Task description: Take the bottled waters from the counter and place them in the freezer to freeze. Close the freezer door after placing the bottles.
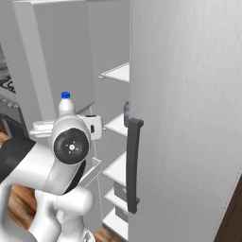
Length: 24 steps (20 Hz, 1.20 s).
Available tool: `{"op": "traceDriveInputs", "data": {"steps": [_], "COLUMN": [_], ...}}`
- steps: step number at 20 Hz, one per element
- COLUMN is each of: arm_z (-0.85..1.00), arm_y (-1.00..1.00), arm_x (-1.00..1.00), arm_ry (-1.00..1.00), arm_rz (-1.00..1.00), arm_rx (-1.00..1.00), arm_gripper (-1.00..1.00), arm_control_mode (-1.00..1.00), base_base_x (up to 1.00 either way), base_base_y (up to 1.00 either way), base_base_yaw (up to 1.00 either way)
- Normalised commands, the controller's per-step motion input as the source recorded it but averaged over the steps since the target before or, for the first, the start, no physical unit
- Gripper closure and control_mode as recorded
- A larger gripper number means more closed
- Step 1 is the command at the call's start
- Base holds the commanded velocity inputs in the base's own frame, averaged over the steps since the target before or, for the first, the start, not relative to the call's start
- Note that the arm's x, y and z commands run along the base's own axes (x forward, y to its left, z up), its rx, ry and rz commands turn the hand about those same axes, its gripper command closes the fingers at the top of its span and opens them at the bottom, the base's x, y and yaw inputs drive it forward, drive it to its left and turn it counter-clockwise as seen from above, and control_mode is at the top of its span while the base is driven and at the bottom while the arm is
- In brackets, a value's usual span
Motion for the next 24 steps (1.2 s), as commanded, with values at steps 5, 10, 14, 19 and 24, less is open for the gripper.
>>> {"op": "traceDriveInputs", "data": {"steps": [5, 10, 14, 19, 24], "arm_z": [0.0, 0.0, 0.0, 0.0, 0.0], "arm_y": [0.0, 0.0, 0.0, 0.0, 0.04], "arm_x": [0.0, 0.0, 0.0, 0.0, -0.07], "arm_ry": [0.0, 0.0, 0.0, 0.0, -0.03], "arm_rz": [0.0, 0.0, 0.0, 0.0, -0.11], "arm_rx": [0.0, 0.0, 0.0, 0.0, -0.01], "arm_gripper": [1.0, 1.0, 1.0, 1.0, 1.0], "arm_control_mode": [1.0, 1.0, 1.0, -1.0, -1.0], "base_base_x": [0.0, 0.0, 0.0, 0.0, 0.0], "base_base_y": [0.0, 0.0, 0.0, 0.0, 0.0], "base_base_yaw": [0.0, 0.0, 0.0, 0.0, 0.0]}}
